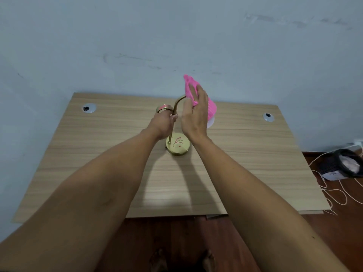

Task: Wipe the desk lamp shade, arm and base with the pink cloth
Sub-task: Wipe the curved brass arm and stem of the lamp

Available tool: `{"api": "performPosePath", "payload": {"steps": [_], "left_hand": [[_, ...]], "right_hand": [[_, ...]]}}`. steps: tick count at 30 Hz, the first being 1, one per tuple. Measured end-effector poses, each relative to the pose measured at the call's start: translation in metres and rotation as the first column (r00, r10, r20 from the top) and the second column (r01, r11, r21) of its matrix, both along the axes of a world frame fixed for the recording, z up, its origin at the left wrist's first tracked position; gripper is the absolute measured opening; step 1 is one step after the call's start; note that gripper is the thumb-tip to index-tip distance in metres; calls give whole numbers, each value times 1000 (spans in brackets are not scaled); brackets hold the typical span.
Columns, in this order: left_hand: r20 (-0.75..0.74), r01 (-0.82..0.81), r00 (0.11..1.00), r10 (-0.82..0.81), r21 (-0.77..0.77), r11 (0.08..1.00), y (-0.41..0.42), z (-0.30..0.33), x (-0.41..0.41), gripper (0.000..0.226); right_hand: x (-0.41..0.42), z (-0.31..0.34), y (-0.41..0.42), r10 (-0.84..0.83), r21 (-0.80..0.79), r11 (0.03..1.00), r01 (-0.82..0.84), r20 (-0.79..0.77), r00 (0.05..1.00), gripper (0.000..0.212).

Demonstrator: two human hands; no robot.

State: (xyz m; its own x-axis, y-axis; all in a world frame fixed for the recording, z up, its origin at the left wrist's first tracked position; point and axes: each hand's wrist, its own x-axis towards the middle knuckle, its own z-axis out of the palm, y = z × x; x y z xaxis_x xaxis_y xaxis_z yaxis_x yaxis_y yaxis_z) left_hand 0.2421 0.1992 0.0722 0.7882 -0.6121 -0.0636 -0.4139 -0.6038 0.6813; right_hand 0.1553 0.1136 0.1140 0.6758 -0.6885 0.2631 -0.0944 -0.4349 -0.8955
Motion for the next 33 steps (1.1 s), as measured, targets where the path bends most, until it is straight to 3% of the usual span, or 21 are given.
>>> {"api": "performPosePath", "payload": {"steps": [2,5,7,11,14,17,20,24,27,30,33], "left_hand": [[3,4,1000,-4,-4,1000,1,-5,3,29],[14,31,999,-31,-13,999,-1,-25,16,42],[-8,11,1000,-11,-12,1000,1,-13,6,36],[-22,-67,998,66,-23,998,-3,-12,-2,31],[-93,-69,994,63,-58,996,2,-13,-4,31],[-172,-66,984,53,-70,995,22,-20,-9,46],[-211,-153,967,143,-32,988,44,-31,-5,41],[-222,-327,930,292,-145,934,60,-24,12,42],[-233,-249,953,192,-246,937,57,-4,16,44],[-155,-107,986,58,-325,940,52,2,17,26],[-174,-92,984,34,-339,936,52,-1,13,21]], "right_hand": [[7,3,7,-24,26,999,25,-34,999,62],[5,-7,11,36,-261,963,-68,-126,991,68],[-1,-14,1,69,-357,926,-122,-157,985,68],[-3,-9,-9,-37,-296,955,1,-116,993,68],[-4,-8,-1,-50,-380,925,-12,-154,987,71],[-8,-10,-10,-33,-381,924,-22,-138,990,69],[-6,-10,-11,-31,-353,935,-24,-148,989,64],[-5,-11,-9,-29,-329,944,-19,-139,990,62],[-5,-12,-8,-27,-323,946,-18,-135,991,63],[-6,-10,-10,-16,-320,947,-27,-133,991,64],[-4,-7,-9,-11,-289,957,-32,-144,989,66]]}}
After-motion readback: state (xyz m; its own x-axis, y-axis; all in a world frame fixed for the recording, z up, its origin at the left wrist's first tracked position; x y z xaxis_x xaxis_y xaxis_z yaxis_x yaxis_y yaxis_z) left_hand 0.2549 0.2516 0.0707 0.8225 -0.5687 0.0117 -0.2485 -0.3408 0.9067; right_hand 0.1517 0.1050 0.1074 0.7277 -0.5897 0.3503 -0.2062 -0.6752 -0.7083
